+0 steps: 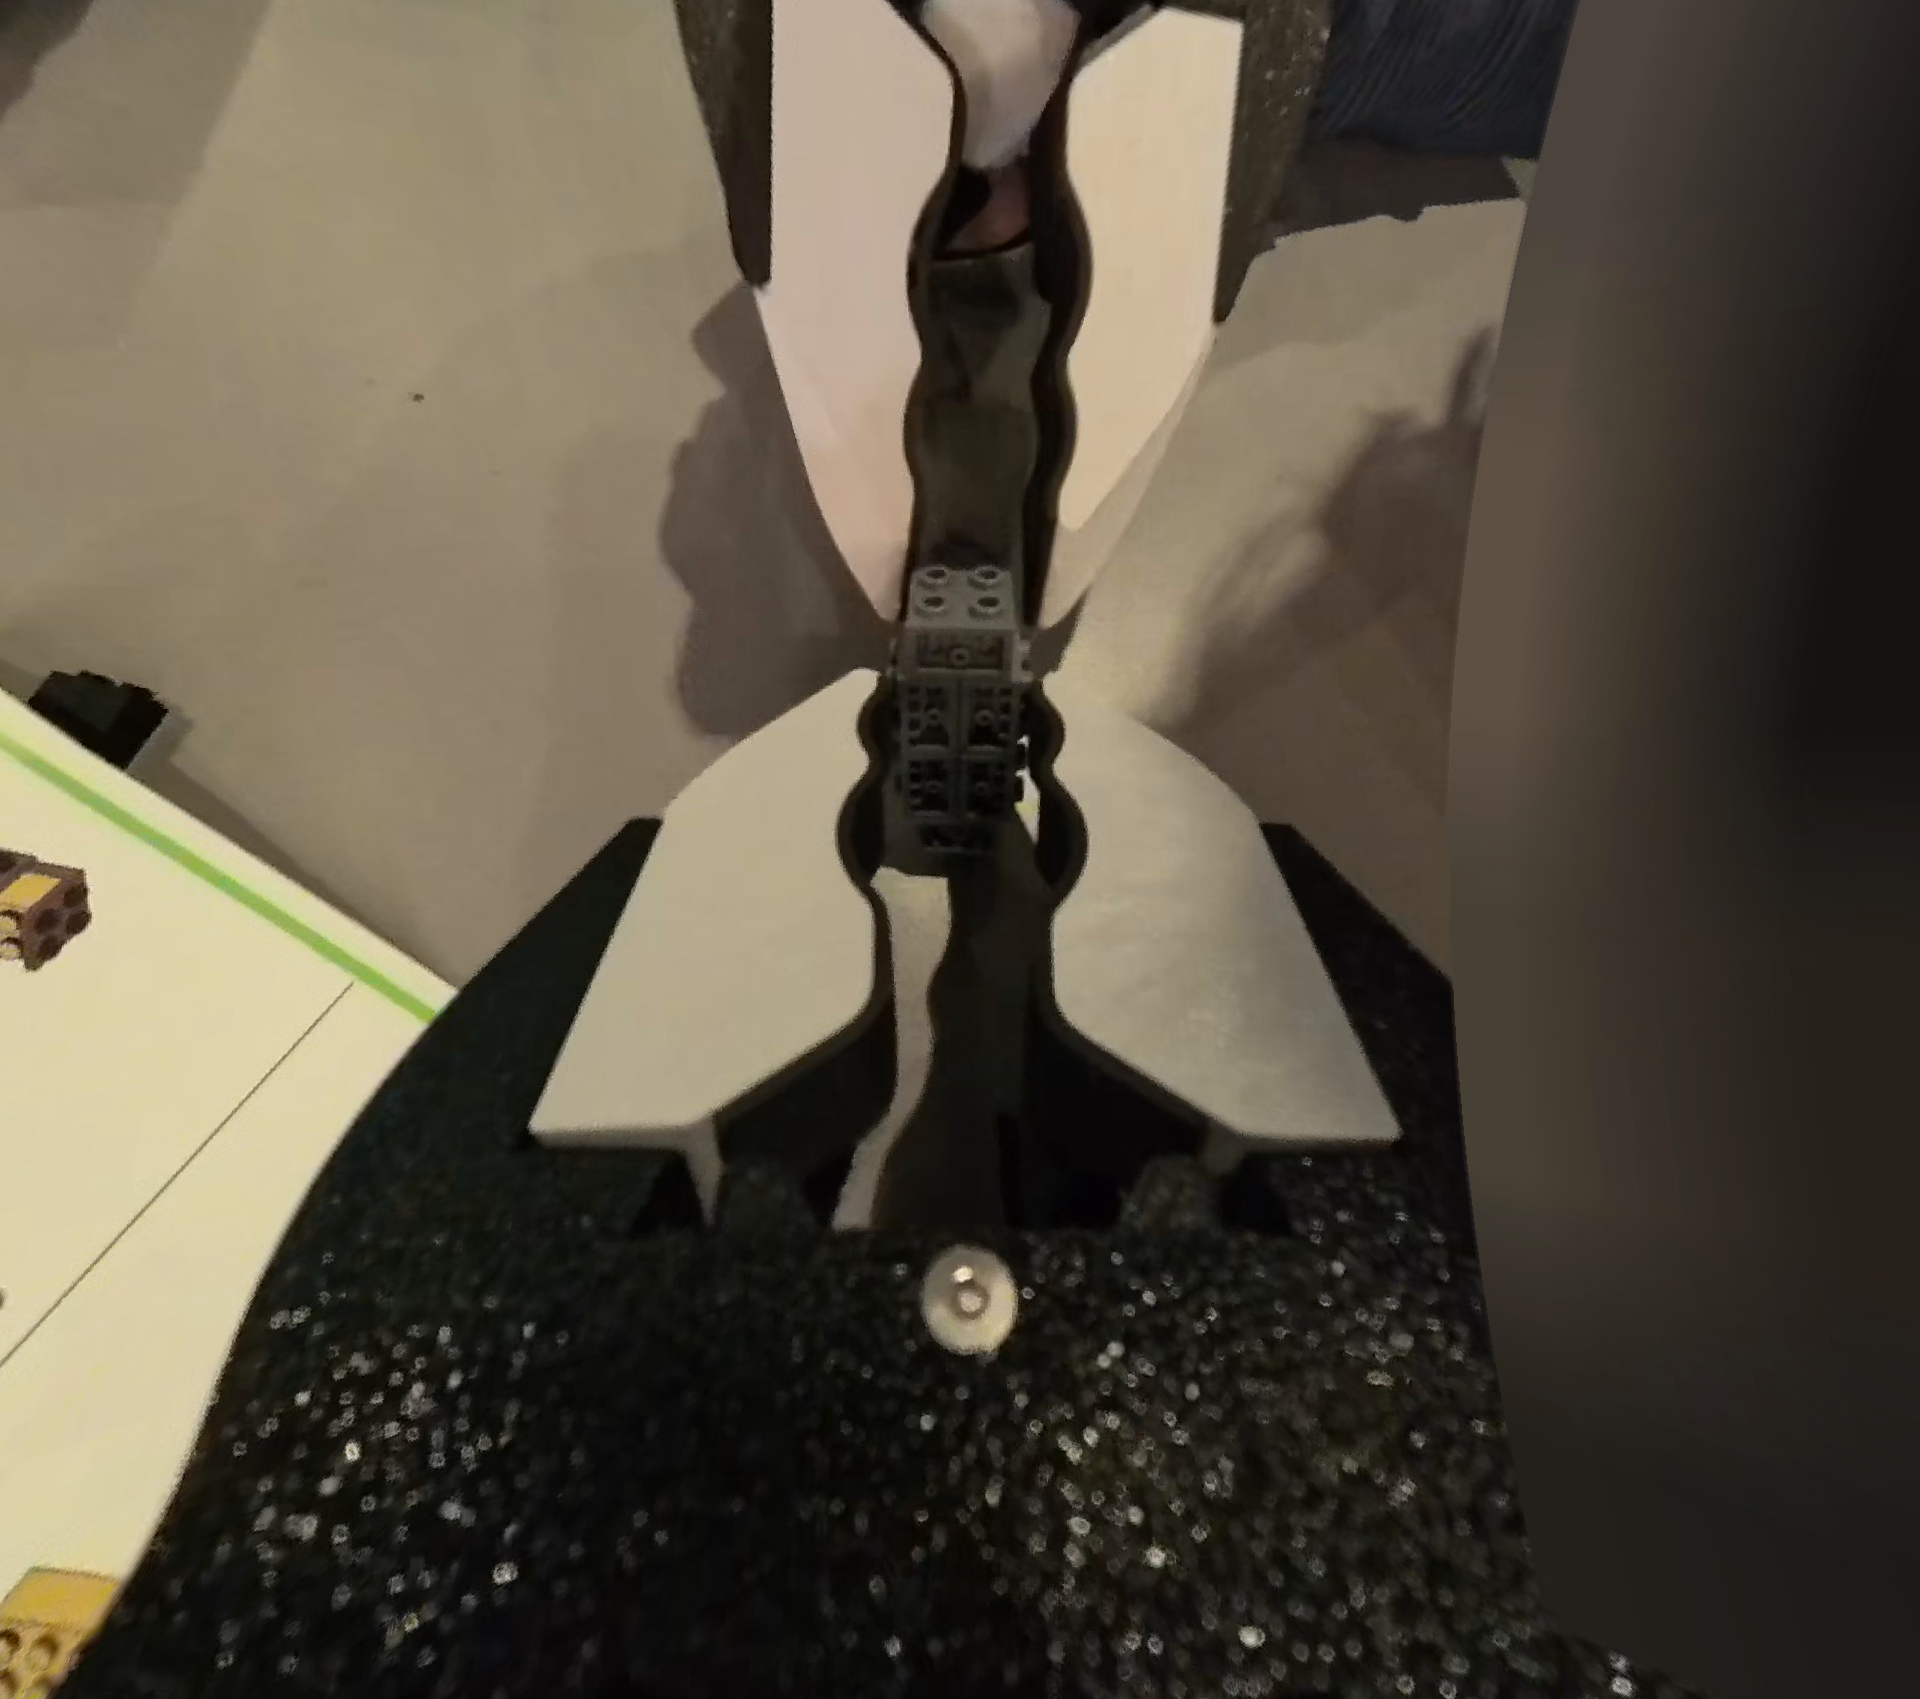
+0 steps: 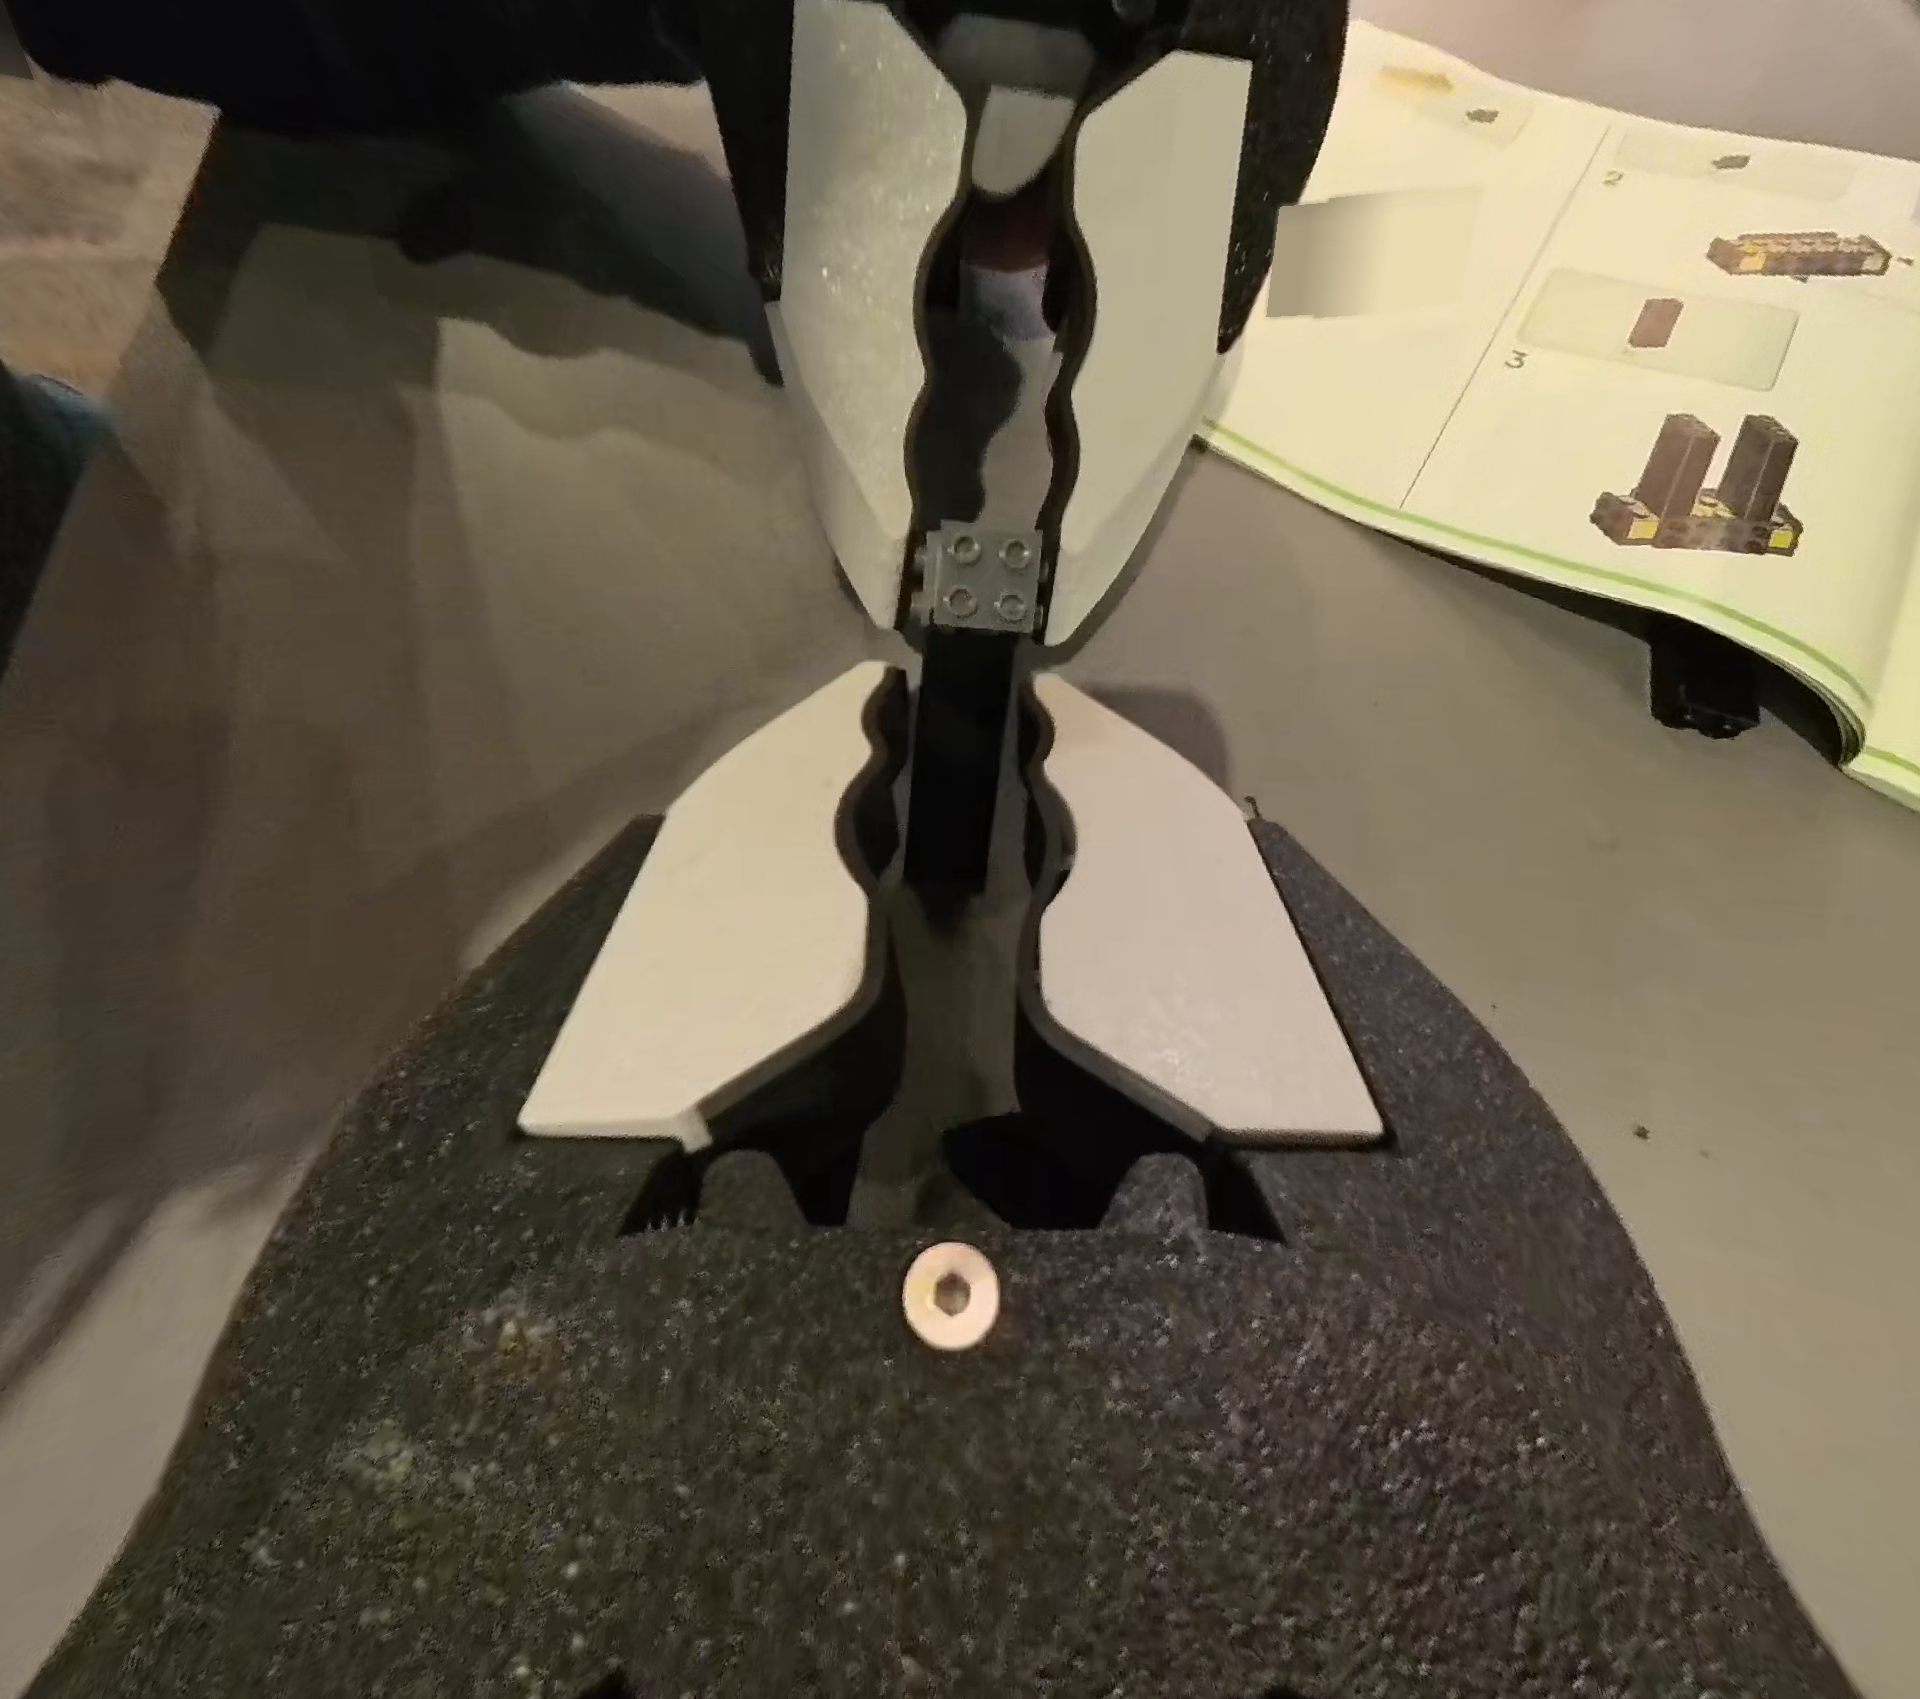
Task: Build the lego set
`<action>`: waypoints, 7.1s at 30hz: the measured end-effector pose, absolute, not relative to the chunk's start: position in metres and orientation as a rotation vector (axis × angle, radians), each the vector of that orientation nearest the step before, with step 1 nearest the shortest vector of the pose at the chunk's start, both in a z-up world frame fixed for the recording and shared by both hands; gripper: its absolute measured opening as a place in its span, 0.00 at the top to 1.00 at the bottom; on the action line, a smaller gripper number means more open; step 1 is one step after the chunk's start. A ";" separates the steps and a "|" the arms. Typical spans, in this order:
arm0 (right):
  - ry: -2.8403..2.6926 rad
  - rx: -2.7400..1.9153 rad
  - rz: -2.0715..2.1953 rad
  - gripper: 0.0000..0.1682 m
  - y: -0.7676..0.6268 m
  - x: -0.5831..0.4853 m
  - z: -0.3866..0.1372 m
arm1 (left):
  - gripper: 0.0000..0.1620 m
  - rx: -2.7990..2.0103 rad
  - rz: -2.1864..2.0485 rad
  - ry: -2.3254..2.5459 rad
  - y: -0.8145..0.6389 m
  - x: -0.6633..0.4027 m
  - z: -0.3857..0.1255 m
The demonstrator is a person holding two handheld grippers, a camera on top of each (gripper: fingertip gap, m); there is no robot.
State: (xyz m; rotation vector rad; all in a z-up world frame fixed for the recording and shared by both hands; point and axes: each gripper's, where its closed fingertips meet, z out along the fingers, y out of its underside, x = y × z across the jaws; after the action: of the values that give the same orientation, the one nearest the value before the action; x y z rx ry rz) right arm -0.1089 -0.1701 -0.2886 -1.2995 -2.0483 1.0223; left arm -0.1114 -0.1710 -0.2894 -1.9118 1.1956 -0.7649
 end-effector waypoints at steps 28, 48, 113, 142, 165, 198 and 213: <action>-2.035 -1.394 0.899 0.91 -0.156 -0.091 -0.312 | 0.85 -1.692 -0.972 0.967 -0.171 -0.125 -0.252; -1.937 -1.164 0.972 0.92 -0.176 -0.096 -0.178 | 0.85 -1.177 -0.832 0.910 -0.185 -0.125 -0.181; -2.010 -1.322 1.170 0.85 -0.347 0.089 -0.295 | 0.85 -1.439 -0.196 0.856 -0.141 -0.126 -0.227; -0.747 -1.378 1.486 0.73 -0.181 0.122 -0.209 | 0.72 -1.900 -0.577 0.781 -0.156 -0.099 -0.272; -1.033 -1.379 1.287 0.66 -0.340 0.196 -0.238 | 0.69 -1.598 -0.276 0.438 -0.361 -0.129 -0.181; -2.151 -1.217 1.164 0.90 -0.506 0.137 -0.345 | 0.72 -1.481 -0.223 0.546 -0.447 -0.063 -0.163; -1.516 -1.290 0.827 0.91 -0.244 0.057 -0.196 | 0.72 -1.504 -0.196 0.478 -0.354 -0.073 -0.174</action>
State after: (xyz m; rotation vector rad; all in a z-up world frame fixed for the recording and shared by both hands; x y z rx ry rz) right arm 0.0575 -0.2439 -0.1960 -1.2904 -1.5156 0.8272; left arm -0.0732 -0.3542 -0.1742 -1.5041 0.4777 -0.1960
